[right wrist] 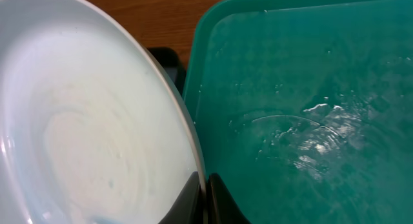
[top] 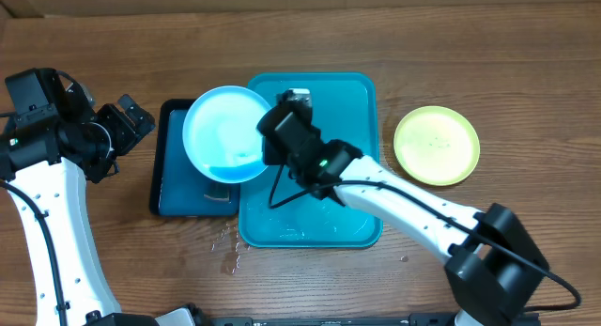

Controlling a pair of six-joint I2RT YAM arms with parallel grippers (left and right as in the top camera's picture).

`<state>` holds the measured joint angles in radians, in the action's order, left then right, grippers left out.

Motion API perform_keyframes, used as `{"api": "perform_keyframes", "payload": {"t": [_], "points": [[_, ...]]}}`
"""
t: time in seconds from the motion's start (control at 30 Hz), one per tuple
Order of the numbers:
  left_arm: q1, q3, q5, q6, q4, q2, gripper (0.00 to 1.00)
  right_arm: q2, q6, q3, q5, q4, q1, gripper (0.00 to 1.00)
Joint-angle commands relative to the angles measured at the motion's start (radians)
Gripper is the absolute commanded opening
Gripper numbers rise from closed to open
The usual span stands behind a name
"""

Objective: Clean dirty plates on tray and stack at the side
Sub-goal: 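Swing the plate left and tilt it over the black water tray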

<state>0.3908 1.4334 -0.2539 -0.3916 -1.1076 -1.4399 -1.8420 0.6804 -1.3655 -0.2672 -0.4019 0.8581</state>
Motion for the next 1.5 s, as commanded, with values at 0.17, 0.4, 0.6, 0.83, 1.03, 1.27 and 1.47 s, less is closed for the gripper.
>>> {"api": "perform_keyframes", "payload": {"t": [0.17, 0.4, 0.6, 0.83, 1.03, 1.27, 1.47], "points": [[0.002, 0.002, 0.002, -0.013, 0.001, 0.003, 1.00, -0.084, -0.019, -0.021, -0.123, 0.126, 0.057, 0.04], [0.002, 0.002, 0.002, -0.013, 0.001, 0.003, 1.00, -0.100, -0.241, -0.022, -0.242, 0.206, 0.069, 0.04], [0.002, 0.002, 0.002, -0.013, 0.001, 0.003, 1.00, -0.089, -0.455, -0.024, -0.309, 0.330, 0.074, 0.04], [0.002, 0.002, 0.002, -0.013, 0.001, 0.003, 1.00, -0.061, -0.610, -0.024, -0.320, 0.460, 0.077, 0.04], [0.002, 0.002, 0.002, -0.013, 0.001, 0.003, 1.00, -0.054, -0.802, -0.024, -0.320, 0.605, 0.095, 0.04], [0.002, 0.002, 0.002, -0.013, 0.001, 0.003, 1.00, -0.054, -0.981, -0.024, -0.352, 0.774, 0.127, 0.04], [0.002, 0.002, 0.002, -0.013, 0.001, 0.003, 1.00, -0.054, -1.007, -0.024, -0.417, 0.877, 0.147, 0.04]]}}
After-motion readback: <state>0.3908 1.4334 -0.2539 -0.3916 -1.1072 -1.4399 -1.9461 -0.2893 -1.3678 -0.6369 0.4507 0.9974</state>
